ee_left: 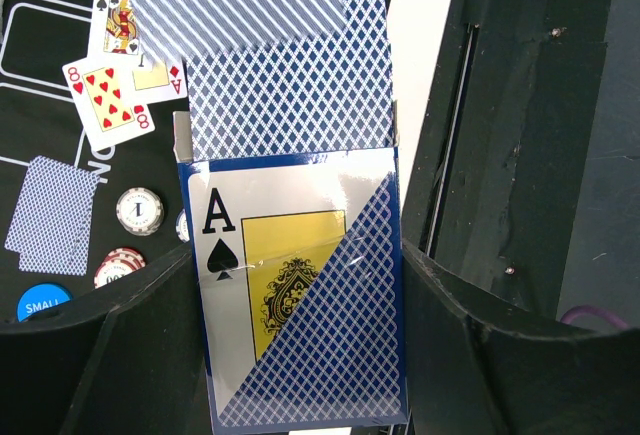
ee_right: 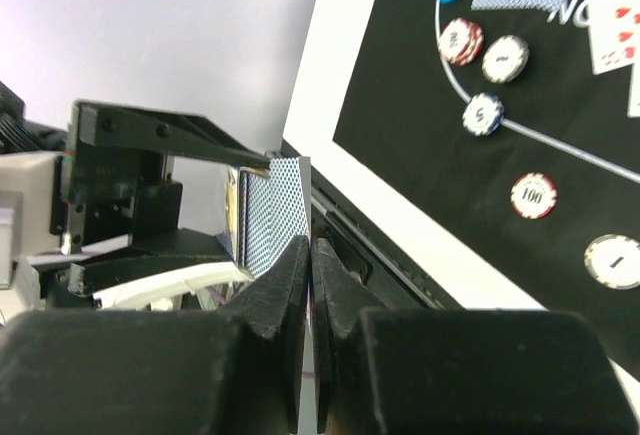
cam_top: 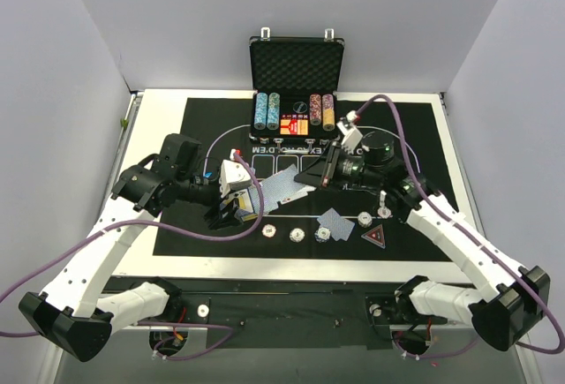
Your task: Distribute texas hold em gaming equipment
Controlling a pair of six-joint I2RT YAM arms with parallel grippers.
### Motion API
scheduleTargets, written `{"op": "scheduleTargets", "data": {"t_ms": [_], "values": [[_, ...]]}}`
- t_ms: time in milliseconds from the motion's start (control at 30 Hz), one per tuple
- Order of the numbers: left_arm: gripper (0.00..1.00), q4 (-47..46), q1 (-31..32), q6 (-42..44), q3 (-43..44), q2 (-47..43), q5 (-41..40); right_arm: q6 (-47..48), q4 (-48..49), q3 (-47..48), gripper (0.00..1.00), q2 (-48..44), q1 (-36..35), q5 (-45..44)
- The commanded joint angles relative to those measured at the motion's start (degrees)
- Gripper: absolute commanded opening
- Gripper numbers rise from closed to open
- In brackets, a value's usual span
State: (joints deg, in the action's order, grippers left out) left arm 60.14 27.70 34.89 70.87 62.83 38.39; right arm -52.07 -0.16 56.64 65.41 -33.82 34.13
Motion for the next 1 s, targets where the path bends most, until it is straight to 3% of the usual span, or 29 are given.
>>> {"op": "scheduleTargets", "data": {"t_ms": [0,133,333,500,800,967], "values": [[0.04,-2.7,0.2,0.0,2.1,-0.9,2.2,-0.4,1.7,1.2,0.0,-3.4,5.9,2.9],[0.04,-2.4,0.2,0.3,2.3,-1.0,2.2,-0.5,1.7,0.8,0.0,-3.4,10.3,4.0],[0.04,-2.3,0.2,0.3,2.2,-1.2,2.1,0.0,5.6,-3.9,0.0,1.6,10.8,2.5],[0.04,-2.4,0.2,0.3,2.3,-1.2,2.3,-3.7,18.8,-9.6,0.0,11.0,9.1,-1.3],[0.04,-2.0,0.2,0.3,2.5,-1.5,2.1,-2.8,27.0,-8.7,0.0,30.6,4.6,-8.4],[0.04,-2.0,0.2,0.1,2.5,-1.7,2.0,-0.7,28.0,-8.3,0.0,34.8,3.9,-12.0]]}}
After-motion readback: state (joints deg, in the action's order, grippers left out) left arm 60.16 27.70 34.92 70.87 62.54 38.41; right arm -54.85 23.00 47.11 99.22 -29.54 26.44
